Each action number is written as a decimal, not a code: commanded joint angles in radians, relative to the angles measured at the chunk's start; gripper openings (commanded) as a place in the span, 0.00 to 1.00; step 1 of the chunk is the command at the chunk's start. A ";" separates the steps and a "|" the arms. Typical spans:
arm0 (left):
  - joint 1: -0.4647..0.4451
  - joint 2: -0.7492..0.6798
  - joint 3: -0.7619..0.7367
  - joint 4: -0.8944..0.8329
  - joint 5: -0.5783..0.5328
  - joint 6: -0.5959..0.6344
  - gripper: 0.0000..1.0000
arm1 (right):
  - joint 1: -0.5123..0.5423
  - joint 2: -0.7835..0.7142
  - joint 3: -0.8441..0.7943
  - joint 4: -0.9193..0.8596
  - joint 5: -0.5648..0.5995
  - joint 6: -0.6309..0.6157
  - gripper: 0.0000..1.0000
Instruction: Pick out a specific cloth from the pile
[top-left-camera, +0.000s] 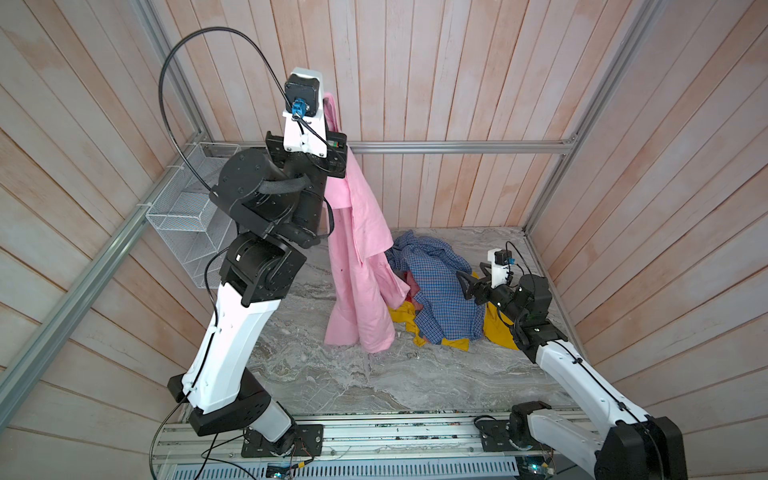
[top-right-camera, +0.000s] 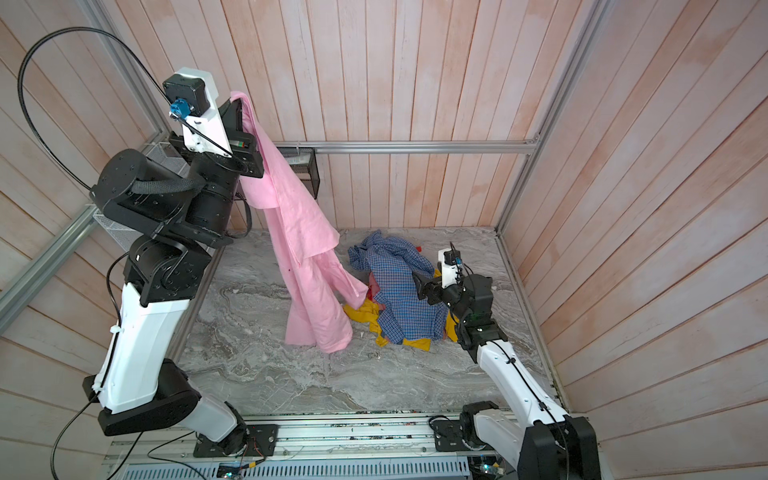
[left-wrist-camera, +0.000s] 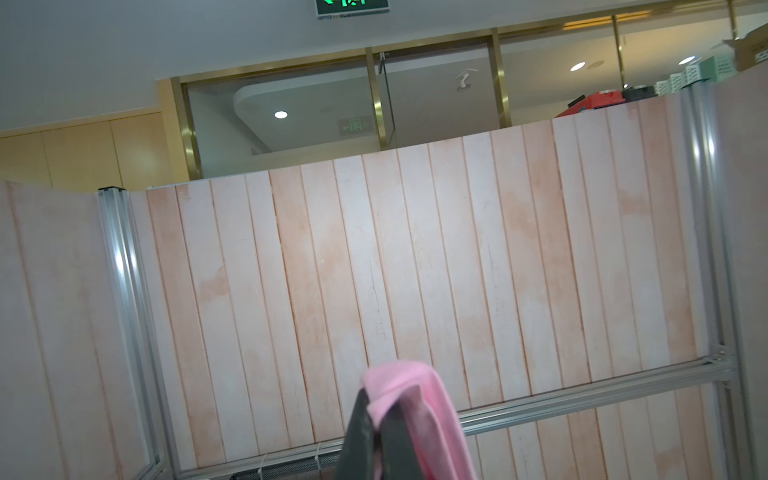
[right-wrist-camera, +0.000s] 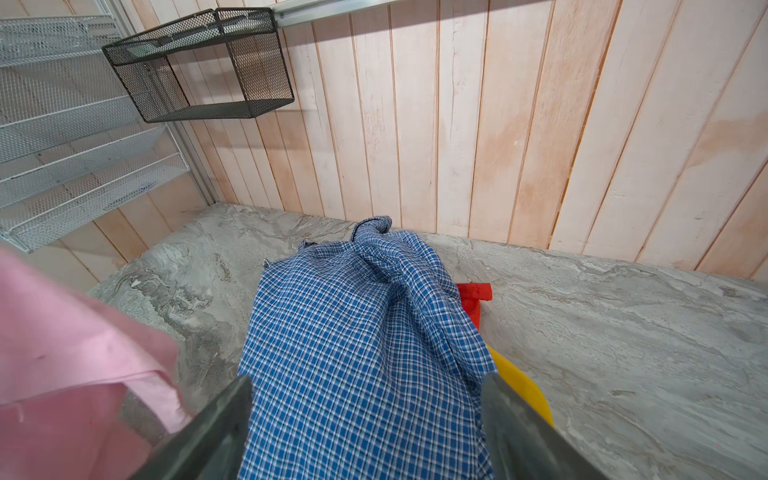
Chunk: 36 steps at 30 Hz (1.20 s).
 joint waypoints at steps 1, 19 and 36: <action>0.082 -0.036 -0.037 -0.029 0.021 -0.081 0.00 | 0.006 -0.011 -0.017 0.014 0.011 -0.005 0.86; 0.429 -0.241 -0.787 -0.149 0.219 -0.475 0.00 | 0.023 -0.011 -0.019 0.001 0.005 -0.006 0.86; 0.195 -0.030 -0.935 -0.165 0.361 -0.586 0.00 | 0.051 0.019 -0.003 -0.008 0.028 -0.002 0.86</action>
